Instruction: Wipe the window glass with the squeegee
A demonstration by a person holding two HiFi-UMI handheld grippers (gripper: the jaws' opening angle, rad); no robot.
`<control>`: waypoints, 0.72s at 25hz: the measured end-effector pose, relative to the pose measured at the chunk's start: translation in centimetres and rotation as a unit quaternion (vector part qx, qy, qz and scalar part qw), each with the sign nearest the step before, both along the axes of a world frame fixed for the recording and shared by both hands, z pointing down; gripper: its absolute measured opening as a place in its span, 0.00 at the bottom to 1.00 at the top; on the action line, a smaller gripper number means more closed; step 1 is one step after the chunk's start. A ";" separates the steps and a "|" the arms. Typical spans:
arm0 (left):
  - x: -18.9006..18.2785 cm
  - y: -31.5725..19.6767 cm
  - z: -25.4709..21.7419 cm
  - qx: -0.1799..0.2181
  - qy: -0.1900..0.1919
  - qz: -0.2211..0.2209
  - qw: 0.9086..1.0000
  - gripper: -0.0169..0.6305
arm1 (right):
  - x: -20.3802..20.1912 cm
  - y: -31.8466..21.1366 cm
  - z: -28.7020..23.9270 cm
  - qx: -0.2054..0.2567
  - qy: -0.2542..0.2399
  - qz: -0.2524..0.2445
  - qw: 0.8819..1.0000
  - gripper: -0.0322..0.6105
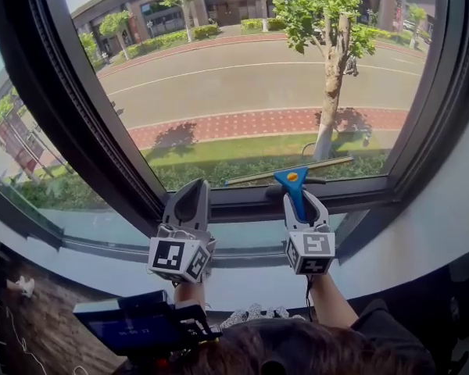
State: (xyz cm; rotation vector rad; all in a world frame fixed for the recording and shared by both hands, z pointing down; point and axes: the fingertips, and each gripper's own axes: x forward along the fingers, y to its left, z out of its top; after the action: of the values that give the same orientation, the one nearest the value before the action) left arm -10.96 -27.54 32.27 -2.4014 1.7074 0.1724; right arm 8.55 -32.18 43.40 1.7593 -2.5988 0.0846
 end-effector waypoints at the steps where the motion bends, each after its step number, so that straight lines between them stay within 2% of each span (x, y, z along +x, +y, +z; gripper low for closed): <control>1: -0.3 0.2 0.2 -0.002 0.001 -0.004 1.000 0.03 | -0.2 0.3 -0.6 0.007 -0.009 -0.007 1.000 0.27; 9: -3.3 0.4 -0.3 0.014 -0.003 0.001 1.000 0.03 | -2.1 1.7 -7.5 0.062 -0.041 -0.016 0.997 0.27; 13: -7.0 0.1 -1.0 0.020 -0.012 0.011 1.000 0.03 | -5.3 2.2 -11.2 0.088 -0.064 -0.003 0.994 0.27; 18: -10.1 0.3 -0.7 0.005 -0.008 0.018 1.000 0.03 | -8.0 4.0 -16.7 0.139 -0.072 0.008 0.988 0.27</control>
State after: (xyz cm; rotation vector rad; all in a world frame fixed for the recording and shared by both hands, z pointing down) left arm -21.06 -27.24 31.60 -2.4221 1.6533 0.1664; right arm 0.52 -28.22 26.66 1.9248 -2.8158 -0.1662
